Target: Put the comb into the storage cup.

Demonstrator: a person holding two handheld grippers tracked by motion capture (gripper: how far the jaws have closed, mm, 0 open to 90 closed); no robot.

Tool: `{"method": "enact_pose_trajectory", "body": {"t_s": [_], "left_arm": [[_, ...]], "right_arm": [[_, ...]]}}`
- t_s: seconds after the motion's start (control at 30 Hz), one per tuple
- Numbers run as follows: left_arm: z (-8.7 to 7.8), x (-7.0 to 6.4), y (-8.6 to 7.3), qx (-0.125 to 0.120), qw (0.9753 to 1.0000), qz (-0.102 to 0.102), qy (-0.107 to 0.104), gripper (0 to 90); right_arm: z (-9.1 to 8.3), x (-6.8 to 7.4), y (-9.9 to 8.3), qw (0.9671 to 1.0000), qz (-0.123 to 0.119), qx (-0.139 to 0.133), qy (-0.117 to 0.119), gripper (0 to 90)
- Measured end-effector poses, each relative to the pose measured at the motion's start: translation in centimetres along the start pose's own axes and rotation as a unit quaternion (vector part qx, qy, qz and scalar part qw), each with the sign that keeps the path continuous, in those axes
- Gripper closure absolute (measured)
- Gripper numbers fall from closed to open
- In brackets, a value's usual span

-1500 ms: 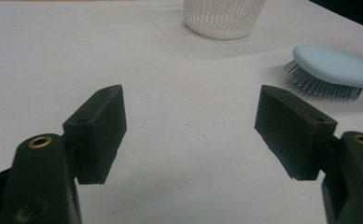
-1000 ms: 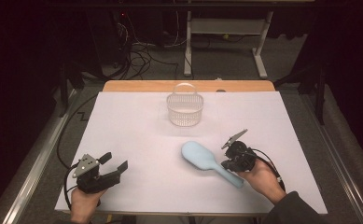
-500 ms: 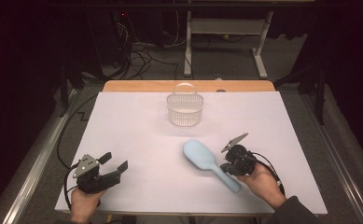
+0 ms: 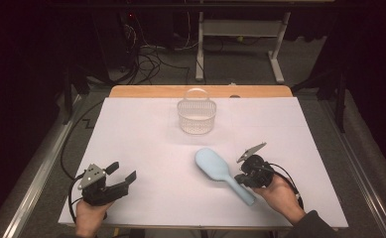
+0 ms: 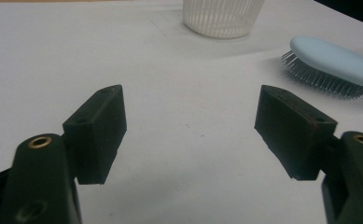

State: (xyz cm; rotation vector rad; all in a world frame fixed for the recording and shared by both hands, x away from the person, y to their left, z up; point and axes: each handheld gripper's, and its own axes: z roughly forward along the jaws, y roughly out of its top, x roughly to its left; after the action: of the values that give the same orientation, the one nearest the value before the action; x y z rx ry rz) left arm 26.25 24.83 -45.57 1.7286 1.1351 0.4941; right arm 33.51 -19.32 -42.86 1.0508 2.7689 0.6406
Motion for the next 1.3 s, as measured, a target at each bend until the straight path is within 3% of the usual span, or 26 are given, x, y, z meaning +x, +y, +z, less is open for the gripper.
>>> {"method": "enact_pose_trajectory", "body": {"t_s": [0.37,0.87,1.3], "left_arm": [[0.0,0.0,0.0,-0.001,1.0,0.0,0.0,24.2],[0.0,0.0,0.0,0.0,1.0,0.001,0.001,24.2],[-0.1,0.0,0.0,0.0,1.0,0.001,0.0,24.2]], "right_arm": [[-0.6,0.1,0.1,0.9998,0.003,-0.02,-0.004,86.0],[-1.6,1.0,0.6,0.9985,0.011,-0.054,0.001,72.8],[-1.1,1.9,0.9,0.999,0.006,-0.045,0.003,60.6]]}}
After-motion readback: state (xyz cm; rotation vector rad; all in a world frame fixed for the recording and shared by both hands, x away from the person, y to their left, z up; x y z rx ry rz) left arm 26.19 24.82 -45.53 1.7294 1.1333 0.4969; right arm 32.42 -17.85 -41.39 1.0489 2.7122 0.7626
